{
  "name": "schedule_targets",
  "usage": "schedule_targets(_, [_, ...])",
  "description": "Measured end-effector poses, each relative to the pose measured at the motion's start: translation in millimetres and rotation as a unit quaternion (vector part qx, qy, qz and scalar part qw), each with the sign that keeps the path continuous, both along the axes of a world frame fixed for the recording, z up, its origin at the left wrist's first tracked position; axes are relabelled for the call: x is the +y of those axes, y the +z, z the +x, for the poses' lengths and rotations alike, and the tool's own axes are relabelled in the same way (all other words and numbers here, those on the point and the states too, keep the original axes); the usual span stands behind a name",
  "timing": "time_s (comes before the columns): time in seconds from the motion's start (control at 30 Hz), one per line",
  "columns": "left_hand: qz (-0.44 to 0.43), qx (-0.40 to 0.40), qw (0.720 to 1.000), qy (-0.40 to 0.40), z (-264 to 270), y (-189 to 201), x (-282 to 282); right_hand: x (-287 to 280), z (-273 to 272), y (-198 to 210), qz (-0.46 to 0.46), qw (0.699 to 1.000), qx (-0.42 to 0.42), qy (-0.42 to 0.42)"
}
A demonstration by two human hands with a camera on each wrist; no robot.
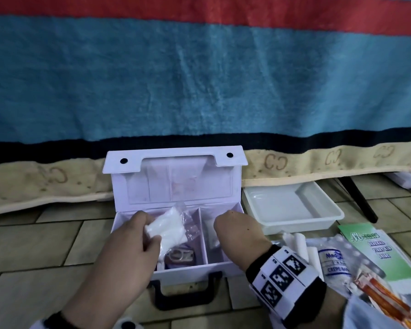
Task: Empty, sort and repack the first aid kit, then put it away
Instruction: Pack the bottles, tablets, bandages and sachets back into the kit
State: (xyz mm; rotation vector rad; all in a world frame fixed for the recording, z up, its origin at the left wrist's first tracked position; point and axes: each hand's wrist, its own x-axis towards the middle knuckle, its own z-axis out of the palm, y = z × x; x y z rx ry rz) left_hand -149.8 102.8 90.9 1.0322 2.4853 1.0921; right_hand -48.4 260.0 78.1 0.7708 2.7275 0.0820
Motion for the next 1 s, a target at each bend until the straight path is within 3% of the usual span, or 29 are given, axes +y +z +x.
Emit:
schedule_targets(0.13, [0.008, 0.006, 1.000, 0.000, -2, -2, 0, 12, 6, -4, -0.062, 0.998, 0.006, 0.003])
schedule_targets(0.2, [0.013, 0.009, 1.000, 0.000, -3, -2, 0, 18, 13, 3, -0.119, 0.983, 0.127, -0.055])
schedule_targets(0.23, [0.014, 0.007, 1.000, -0.001, -2, -2, 0, 19, 17, 9, -0.153, 0.957, 0.223, -0.105])
schedule_targets(0.3, [0.023, -0.004, 1.000, -0.008, 1, 0, 2, 19, 24, 21, -0.256, 0.877, 0.372, -0.165])
schedule_targets(0.33, [0.029, -0.005, 0.999, -0.015, 4, 1, 4, 15, 26, 26, -0.327, 0.842, 0.394, -0.170])
schedule_targets(0.4, [0.041, -0.001, 0.999, -0.035, 10, 4, 11, 4, 26, 31, -0.423, 0.807, 0.381, -0.157])
schedule_targets(0.5, [0.066, -0.026, 0.995, -0.070, 19, 6, 24, -3, 27, 31, -0.383, 0.822, 0.394, -0.151])
schedule_targets(0.63, [0.033, -0.039, 0.995, -0.080, 17, -1, 19, 21, 40, 31, -0.264, 0.811, 0.455, -0.255])
schedule_targets(0.77, [-0.051, 0.022, 0.990, -0.129, 20, -12, 1, 27, 37, 14, -0.252, 0.839, 0.389, -0.285])
schedule_targets(0.9, [-0.072, 0.095, 0.983, -0.140, 22, -23, 1, 17, 22, -1, -0.257, 0.853, 0.344, -0.297])
schedule_targets(1.0, [-0.065, 0.107, 0.984, -0.126, 21, -26, 3, 10, 19, -4, -0.191, 0.893, 0.315, -0.258])
